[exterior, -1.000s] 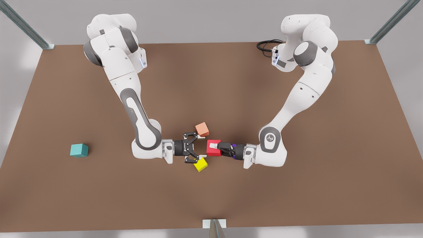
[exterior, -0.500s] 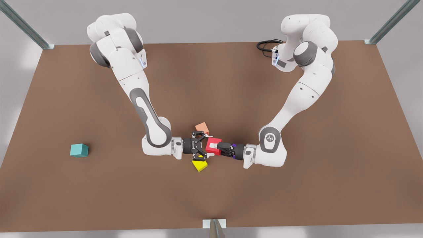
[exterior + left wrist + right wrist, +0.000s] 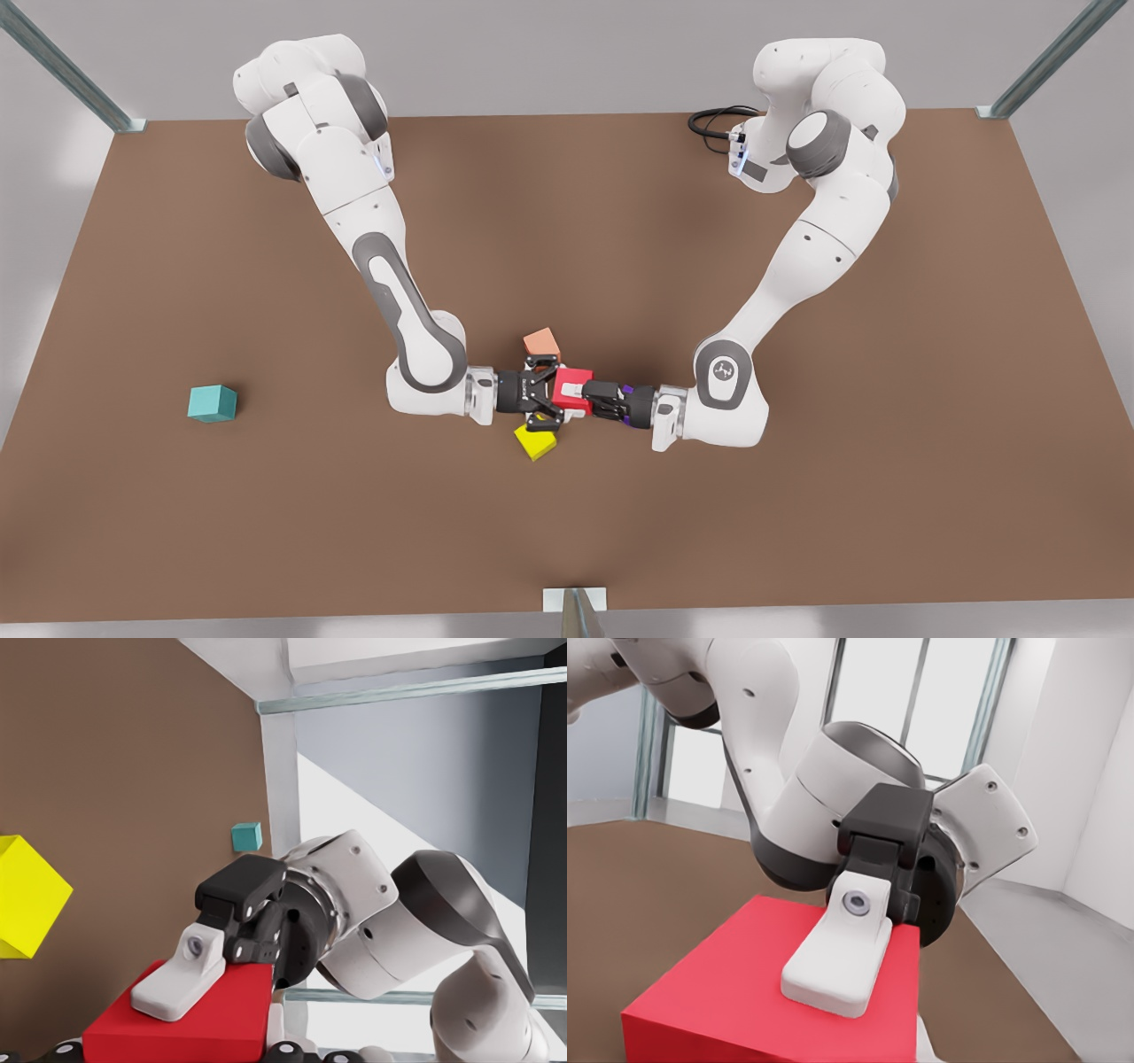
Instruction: Pick up red wooden cube and pass to hand red wooden cube and place in blue wooden cube
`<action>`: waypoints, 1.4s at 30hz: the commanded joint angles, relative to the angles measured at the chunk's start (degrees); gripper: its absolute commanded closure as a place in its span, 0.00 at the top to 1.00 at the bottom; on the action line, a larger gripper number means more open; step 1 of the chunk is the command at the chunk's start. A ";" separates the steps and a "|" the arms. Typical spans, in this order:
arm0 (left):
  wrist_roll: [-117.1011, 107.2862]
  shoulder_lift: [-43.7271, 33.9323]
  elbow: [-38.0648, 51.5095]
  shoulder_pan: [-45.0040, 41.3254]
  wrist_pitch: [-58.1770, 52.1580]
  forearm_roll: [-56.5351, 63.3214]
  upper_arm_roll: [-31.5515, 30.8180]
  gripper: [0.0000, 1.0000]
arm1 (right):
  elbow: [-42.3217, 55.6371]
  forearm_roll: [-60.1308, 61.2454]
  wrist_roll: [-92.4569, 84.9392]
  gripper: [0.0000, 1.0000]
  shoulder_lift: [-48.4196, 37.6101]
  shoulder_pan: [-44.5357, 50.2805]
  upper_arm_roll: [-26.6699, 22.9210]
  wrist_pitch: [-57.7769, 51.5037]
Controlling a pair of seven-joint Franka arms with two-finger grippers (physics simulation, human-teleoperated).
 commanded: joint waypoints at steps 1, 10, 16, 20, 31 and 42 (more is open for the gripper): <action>1.82 -0.13 0.02 -0.02 -0.43 -0.58 -0.05 0.59 | 0.10 0.47 -2.20 0.47 -0.05 0.03 0.04 0.30; 1.21 -0.22 0.02 0.07 -0.43 -0.41 -0.05 1.00 | 0.01 0.38 -2.20 0.49 -0.14 -0.32 0.39 0.04; -5.74 -2.24 0.89 6.39 -6.49 6.36 -0.13 1.00 | -0.25 -6.02 -1.76 0.49 -1.01 -5.68 0.13 -5.23; -13.65 -3.03 11.26 21.16 -37.76 25.77 -0.22 1.00 | 0.27 -51.01 13.61 0.50 -8.39 -21.32 -0.40 -21.05; -33.52 -50.57 -19.31 -7.40 -26.35 57.86 39.68 1.00 | -15.02 -103.07 19.77 0.50 -18.77 -25.98 -11.47 8.29; -28.06 -41.00 -5.61 -8.90 -34.97 56.46 38.54 1.00 | -22.23 -102.71 16.96 0.50 -18.59 -34.24 -13.06 21.22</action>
